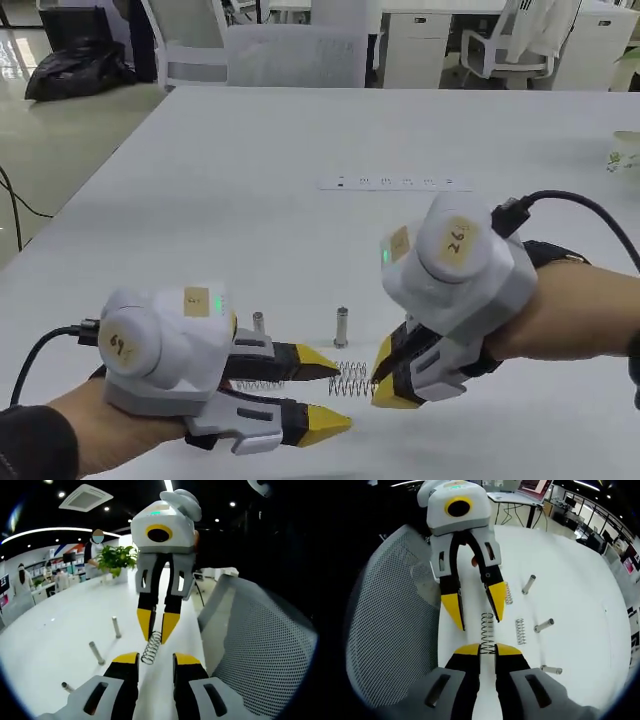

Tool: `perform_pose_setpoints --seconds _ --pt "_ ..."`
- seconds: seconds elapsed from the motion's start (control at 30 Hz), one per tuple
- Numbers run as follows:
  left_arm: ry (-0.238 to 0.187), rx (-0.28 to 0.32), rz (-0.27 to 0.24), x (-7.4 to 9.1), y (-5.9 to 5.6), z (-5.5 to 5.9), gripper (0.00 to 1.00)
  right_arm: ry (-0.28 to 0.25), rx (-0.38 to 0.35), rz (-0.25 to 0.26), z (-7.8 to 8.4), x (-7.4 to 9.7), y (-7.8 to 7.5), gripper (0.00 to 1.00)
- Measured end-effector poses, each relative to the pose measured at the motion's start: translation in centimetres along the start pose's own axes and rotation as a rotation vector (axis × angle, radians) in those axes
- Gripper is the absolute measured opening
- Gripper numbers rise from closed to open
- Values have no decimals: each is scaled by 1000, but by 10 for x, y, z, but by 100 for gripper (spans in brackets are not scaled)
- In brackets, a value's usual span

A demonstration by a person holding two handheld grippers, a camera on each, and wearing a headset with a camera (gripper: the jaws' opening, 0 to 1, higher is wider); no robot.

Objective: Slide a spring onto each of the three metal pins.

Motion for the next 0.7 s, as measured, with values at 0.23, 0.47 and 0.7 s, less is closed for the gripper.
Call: perform_pose_setpoints --seconds 0.23,0.47,0.7 --pt "12 -34 8 -1 -2 2 11 5 21 -17 -2 0 5 8" --pt "21 -61 10 -1 -2 4 4 12 27 -33 -1 -1 8 8" --pt "18 -70 -1 -1 1 4 3 -15 17 -27 -5 6 5 8"
Point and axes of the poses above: the centre of the closed fingertips' face, and the gripper's own axes: x roughly backward along the fingers, y roughly to its left, z roughly out of its underside, the point moved 2 cm from there along x, roughly backward along the fingers, and after that the axes turned 1 degree about -z, right-handed, at the moved point
